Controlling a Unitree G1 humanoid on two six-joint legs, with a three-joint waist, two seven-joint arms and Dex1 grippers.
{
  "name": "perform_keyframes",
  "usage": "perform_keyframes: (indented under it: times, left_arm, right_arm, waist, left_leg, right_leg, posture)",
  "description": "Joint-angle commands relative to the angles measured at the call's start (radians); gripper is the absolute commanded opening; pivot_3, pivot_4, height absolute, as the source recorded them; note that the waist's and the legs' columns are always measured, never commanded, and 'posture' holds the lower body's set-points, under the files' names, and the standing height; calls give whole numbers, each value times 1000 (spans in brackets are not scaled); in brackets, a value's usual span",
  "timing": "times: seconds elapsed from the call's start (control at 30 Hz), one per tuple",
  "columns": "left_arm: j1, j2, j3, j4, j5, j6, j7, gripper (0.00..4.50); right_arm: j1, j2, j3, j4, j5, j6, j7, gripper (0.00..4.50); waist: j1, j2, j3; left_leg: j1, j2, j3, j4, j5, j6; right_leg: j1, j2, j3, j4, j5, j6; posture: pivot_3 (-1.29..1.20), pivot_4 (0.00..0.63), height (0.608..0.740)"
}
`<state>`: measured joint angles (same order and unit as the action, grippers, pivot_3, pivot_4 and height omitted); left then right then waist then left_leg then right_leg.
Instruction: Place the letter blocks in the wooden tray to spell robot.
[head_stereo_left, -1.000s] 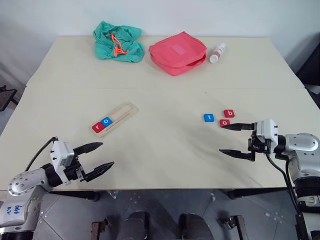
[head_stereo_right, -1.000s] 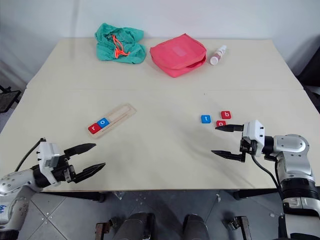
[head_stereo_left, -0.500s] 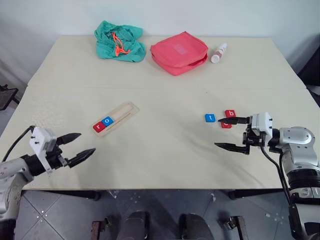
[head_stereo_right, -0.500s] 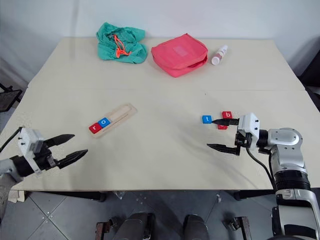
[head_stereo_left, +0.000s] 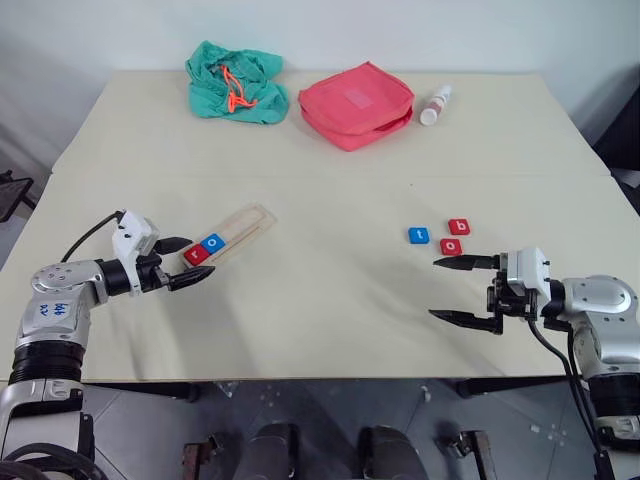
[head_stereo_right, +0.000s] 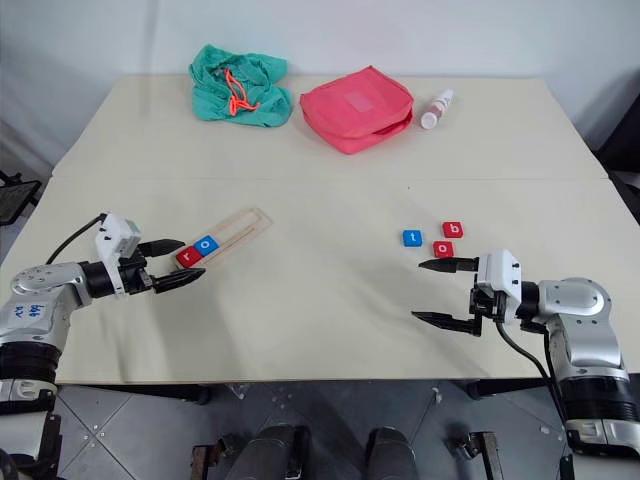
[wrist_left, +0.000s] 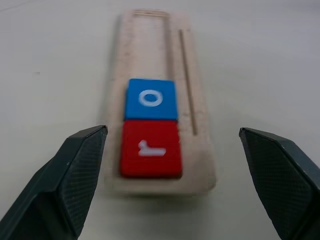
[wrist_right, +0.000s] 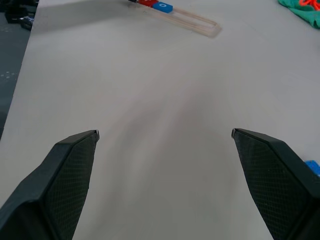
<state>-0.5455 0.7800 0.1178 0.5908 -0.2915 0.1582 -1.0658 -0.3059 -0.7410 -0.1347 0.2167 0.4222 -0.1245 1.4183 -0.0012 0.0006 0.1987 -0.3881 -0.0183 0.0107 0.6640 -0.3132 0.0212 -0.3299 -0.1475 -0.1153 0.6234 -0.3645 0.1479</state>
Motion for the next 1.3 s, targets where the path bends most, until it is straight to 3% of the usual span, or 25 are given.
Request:
perform_keyframes:
  times: [0.03, 0.7, 0.8, 0.87, 1.3]
  left_arm:
    - [-54, 5, -25, 97, 58, -45, -9, 4500]
    - [-114, 1, -93, 238, 180, -114, -24, 4500]
    - [-97, 0, -107, 234, 187, -115, -41, 3908]
    - [-92, -5, -103, 216, 176, -126, -46, 3390]
    - [-50, -61, -189, -224, 133, 69, -99, 3386]
  right_arm:
    - [44, -13, -46, -70, 27, 7, -39, 4446]
    - [91, -17, -57, -119, 23, 12, -101, 4446]
    - [86, -14, -52, -111, 18, 5, -104, 4500]
    - [85, -14, -51, -113, 17, 6, -108, 4500]
    - [59, -48, -57, -53, 12, -5, -65, 4500]
  waist:
    - [1, 0, 0]
    - [1, 0, 0]
    - [0, 0, 0]
    - [0, 0, 0]
    - [25, 0, 0]
  left_leg:
    - [0, 0, 0, 0, 0, 0]
    - [1, -1, 0, 2, 0, 1]
    - [2, -1, 0, 2, 0, 1]
    - [2, -1, 0, 2, 0, 1]
    - [1, -2, -1, 3, 1, 2]
  right_leg:
    - [0, 0, -1, 1, 0, 0]
    - [0, -2, -1, 3, 0, 0]
    - [1, -2, -1, 3, 0, 0]
    - [1, -2, -1, 4, 0, 0]
    - [1, -2, 1, 3, 0, 0]
  posture:
    - [0, 150, 740]
    - [0, 150, 740]
    - [0, 150, 740]
    - [0, 150, 740]
    - [0, 150, 740]
